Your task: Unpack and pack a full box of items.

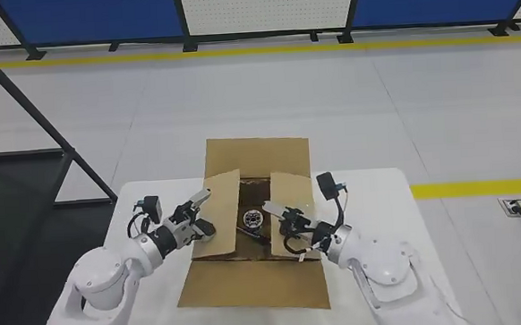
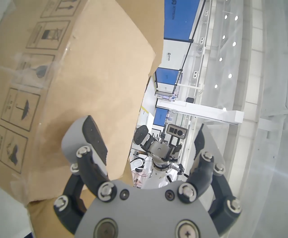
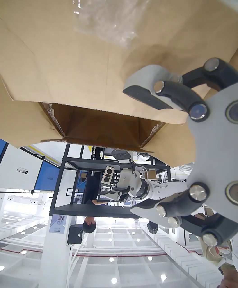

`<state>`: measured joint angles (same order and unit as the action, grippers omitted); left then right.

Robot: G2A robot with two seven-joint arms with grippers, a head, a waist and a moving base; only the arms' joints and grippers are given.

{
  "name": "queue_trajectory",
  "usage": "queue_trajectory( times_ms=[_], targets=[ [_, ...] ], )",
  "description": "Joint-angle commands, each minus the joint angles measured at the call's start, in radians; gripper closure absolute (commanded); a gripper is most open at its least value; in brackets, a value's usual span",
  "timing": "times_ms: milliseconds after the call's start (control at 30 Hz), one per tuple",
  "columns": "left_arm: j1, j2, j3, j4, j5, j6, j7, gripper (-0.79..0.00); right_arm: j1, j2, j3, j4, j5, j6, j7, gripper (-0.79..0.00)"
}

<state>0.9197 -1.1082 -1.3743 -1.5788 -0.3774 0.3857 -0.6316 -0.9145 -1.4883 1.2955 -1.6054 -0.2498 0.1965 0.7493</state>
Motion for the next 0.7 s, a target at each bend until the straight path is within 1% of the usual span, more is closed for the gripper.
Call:
queue_trajectory(
  times_ms=[0, 200, 667],
  targets=[
    [-0.013, -0.003, 0.021, 0.013, 0.003, 0.008, 0.008, -0.785, 0.005, 0.001, -0.007, 0.011, 0.003, 0.000, -0.002, -0.785],
    [-0.034, -0.008, 0.057, 0.030, 0.010, 0.023, 0.028, -0.785, 0.023, 0.005, -0.029, 0.042, -0.010, 0.007, -0.007, -0.785],
    [-0.055, -0.012, 0.096, 0.056, 0.029, 0.060, 0.036, -0.785, 0.060, 0.013, -0.079, 0.085, -0.065, 0.065, -0.002, -0.785]
  ],
)
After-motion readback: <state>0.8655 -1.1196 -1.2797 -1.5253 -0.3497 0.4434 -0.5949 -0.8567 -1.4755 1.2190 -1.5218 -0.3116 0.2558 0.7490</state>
